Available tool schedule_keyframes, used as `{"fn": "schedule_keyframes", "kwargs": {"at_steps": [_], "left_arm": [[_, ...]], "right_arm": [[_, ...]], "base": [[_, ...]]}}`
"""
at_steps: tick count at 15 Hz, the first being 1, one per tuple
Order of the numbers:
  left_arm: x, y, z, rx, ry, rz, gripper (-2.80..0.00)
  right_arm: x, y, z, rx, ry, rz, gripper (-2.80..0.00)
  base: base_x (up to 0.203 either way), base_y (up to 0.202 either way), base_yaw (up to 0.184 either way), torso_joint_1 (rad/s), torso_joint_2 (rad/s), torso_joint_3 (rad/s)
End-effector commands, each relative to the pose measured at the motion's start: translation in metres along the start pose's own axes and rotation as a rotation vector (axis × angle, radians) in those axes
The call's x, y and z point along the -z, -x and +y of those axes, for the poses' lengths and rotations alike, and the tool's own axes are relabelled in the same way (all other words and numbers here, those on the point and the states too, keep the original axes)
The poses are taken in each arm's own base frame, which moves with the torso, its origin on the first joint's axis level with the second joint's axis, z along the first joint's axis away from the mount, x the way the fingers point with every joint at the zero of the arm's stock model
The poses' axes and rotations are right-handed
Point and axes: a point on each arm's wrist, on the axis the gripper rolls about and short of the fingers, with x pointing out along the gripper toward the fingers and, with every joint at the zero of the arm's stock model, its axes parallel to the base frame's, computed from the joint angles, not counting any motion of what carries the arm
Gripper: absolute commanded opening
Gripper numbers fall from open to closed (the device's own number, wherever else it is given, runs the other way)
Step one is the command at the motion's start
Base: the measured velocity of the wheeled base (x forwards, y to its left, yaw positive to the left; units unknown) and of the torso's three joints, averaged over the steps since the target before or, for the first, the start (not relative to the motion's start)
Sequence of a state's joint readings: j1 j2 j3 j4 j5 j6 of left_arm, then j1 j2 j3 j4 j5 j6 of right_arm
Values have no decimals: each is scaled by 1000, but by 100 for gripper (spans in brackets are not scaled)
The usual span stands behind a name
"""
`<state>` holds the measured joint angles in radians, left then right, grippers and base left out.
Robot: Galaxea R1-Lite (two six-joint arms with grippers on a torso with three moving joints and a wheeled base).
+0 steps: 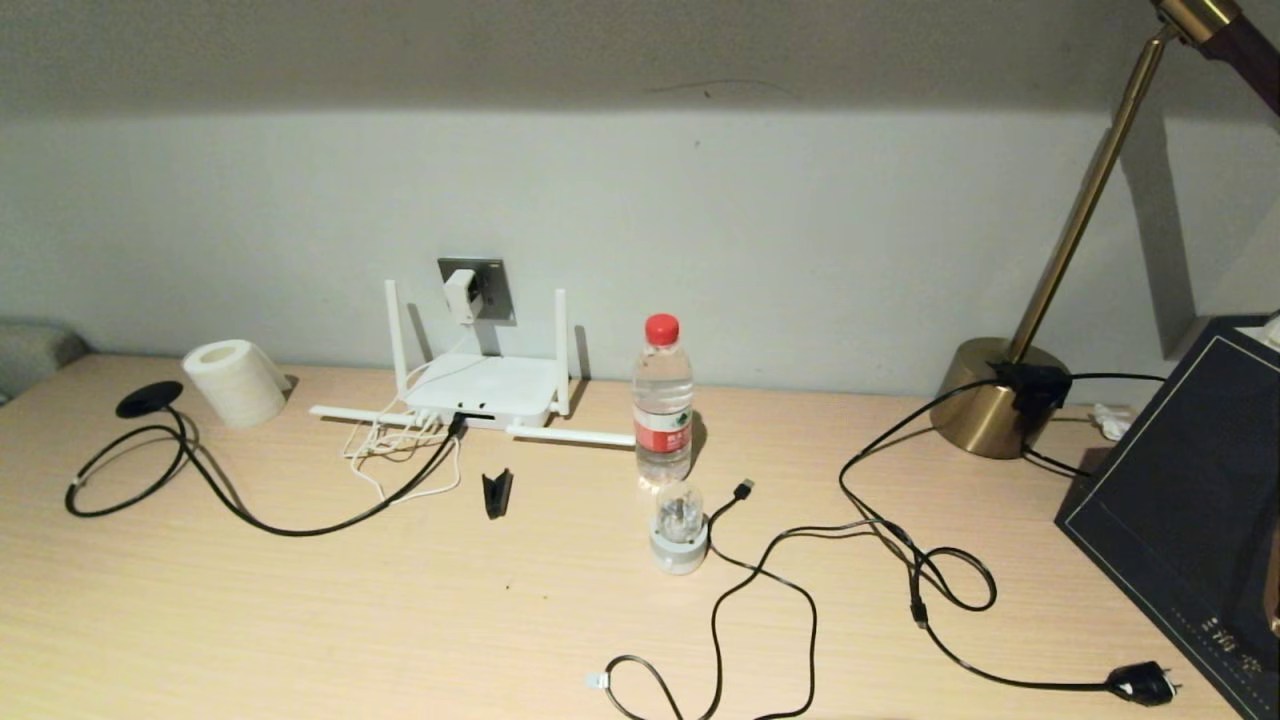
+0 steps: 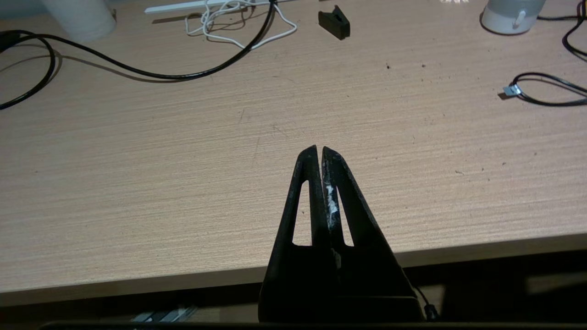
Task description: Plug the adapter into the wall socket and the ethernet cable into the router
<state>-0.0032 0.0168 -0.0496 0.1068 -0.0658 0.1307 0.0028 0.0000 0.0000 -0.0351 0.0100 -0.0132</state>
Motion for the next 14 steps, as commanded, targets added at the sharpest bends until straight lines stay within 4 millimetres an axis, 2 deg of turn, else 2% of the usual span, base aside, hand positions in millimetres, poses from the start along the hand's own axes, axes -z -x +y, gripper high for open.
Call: {"fn": "schedule_keyframes", "kwargs": {"at_steps": [1,5,8,11,14], "left_arm": [[2,1,0,-7,25,-11,-280],[2,1,1,-81,166,-9,-280],[2,1,1,-81,166,-13,-280],[-2,-3,2,-85,160,-138,-280],[1,-4,2,-82,161,-116,-280]], "right_arm": [[3,-1,0,-1,0,12,-280],[3,-1,0,-1,2,12,-280],[3,-1,0,0,7,12,-280],[3,-1,0,-1,1,12,-280],[3,-1,0,0,1,12,-280]], "base": [[0,0,0,0,0,0],[0,0,0,0,0,0],[0,0,0,0,0,0],[0,0,0,0,0,0],[0,0,0,0,0,0]]}}
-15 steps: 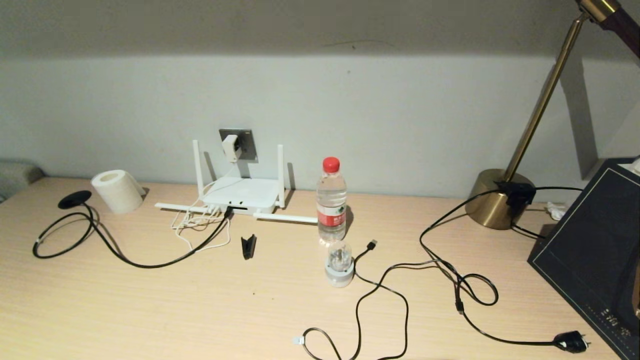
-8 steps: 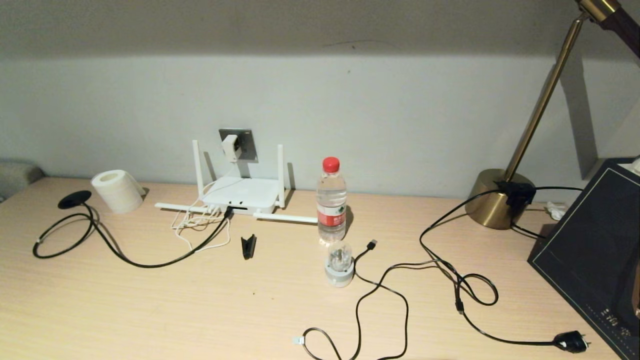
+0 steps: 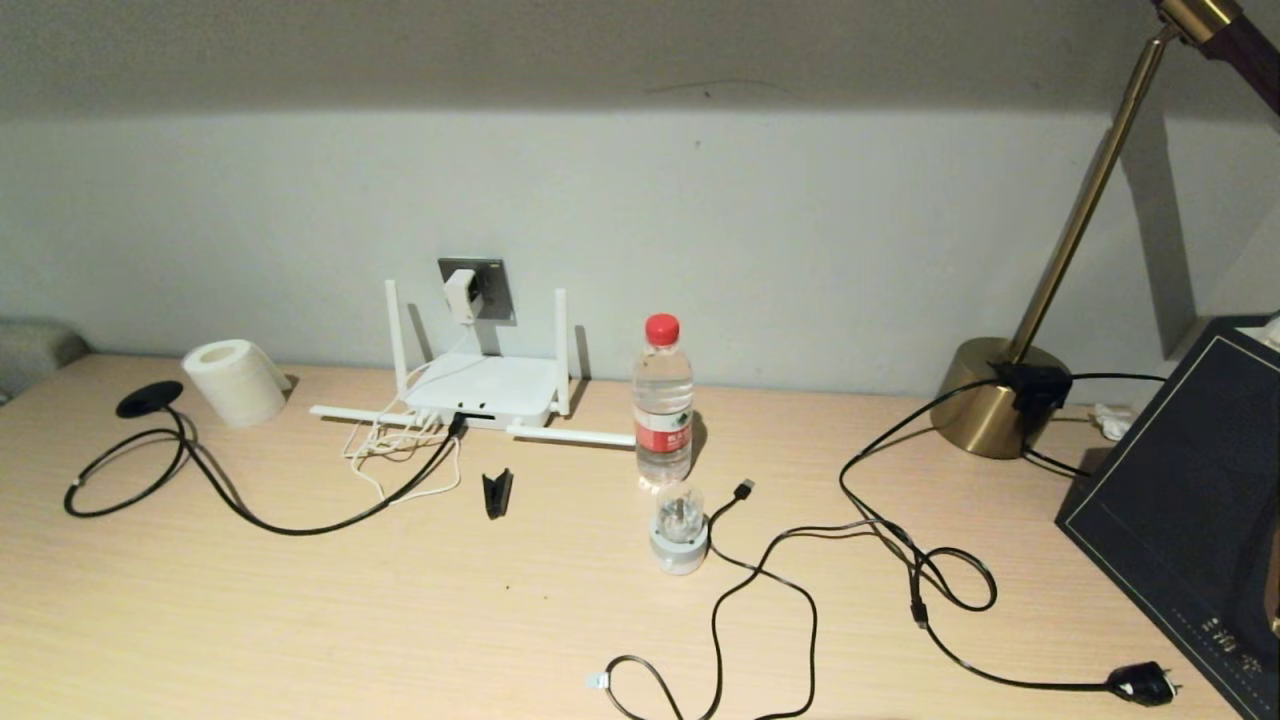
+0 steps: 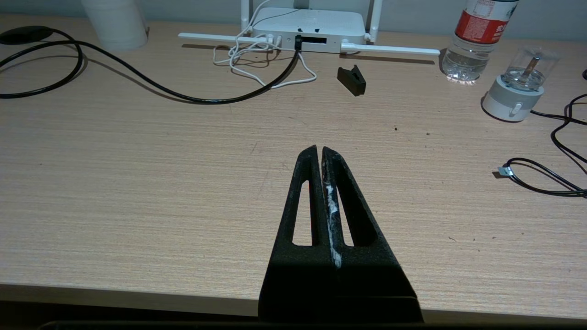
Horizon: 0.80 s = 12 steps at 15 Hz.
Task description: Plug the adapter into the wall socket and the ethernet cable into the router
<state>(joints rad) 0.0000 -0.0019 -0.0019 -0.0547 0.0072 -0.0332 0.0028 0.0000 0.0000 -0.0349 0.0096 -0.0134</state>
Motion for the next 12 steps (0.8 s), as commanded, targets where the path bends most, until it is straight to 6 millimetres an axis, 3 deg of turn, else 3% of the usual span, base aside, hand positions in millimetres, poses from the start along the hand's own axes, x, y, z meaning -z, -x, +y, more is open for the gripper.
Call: {"fn": "schedule_keyframes", "kwargs": {"at_steps": [1,12], "left_arm": [[4,-1,0,-1,0,13,-280],[4,-1,0,-1,0,13,-280]], "right_arm": [[3,-1,0,0,3,12,-280],[3,-1,0,0,-1,12,-280]], "base": [[0,0,0,0,0,0],[0,0,0,0,0,0]]}}
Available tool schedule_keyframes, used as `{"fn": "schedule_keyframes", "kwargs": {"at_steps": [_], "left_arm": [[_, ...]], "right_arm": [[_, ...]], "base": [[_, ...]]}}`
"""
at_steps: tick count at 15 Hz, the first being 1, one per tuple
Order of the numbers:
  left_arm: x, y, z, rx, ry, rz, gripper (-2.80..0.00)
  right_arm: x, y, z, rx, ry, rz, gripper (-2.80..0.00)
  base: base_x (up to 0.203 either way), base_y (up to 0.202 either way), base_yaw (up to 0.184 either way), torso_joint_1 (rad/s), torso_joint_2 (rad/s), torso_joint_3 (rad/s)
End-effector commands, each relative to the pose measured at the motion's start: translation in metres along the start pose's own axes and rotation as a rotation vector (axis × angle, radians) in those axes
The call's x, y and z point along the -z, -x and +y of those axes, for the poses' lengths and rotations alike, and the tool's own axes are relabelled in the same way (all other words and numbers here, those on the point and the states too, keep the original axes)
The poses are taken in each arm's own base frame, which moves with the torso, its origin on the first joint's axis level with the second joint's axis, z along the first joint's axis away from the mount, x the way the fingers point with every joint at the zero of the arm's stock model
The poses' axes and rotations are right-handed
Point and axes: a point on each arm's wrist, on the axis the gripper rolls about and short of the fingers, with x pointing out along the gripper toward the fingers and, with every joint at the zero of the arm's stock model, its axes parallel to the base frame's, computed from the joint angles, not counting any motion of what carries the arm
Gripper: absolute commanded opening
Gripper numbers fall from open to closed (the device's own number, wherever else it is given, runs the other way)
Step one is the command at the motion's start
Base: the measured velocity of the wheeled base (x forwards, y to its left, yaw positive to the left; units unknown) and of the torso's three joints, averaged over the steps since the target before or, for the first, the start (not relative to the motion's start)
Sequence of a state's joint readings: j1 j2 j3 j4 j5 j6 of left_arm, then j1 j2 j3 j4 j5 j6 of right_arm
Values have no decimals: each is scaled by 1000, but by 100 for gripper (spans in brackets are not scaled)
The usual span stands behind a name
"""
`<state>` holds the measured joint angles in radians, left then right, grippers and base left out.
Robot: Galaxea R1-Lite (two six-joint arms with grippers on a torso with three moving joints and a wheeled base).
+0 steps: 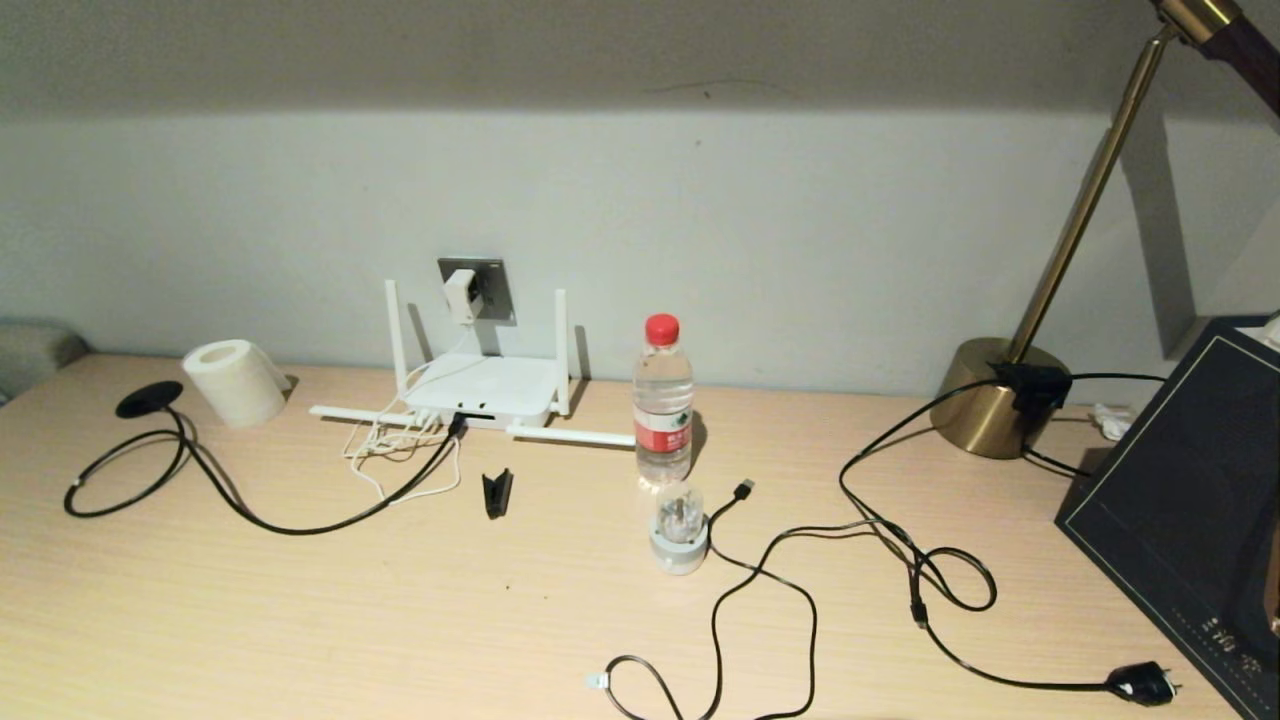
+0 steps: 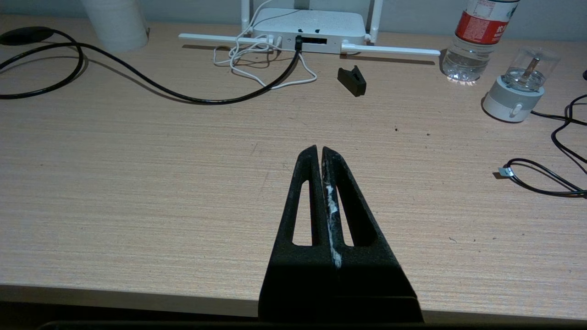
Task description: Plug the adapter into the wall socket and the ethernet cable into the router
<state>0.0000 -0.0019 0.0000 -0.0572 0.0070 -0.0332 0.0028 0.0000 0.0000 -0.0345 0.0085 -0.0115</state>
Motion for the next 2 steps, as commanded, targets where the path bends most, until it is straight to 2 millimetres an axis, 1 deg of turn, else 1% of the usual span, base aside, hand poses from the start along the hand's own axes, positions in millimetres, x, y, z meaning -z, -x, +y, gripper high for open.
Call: {"fn": "schedule_keyframes", "kwargs": {"at_steps": [1,2], "left_arm": [[4,-1,0,-1,0,13,-280],[4,-1,0,0,0,13,-280]], "right_arm": [[3,-1,0,-1,1,10,-280],[3,-1,0,-1,1,11,-280]], "base": [[0,0,0,0,0,0],[0,0,0,0,0,0]]}}
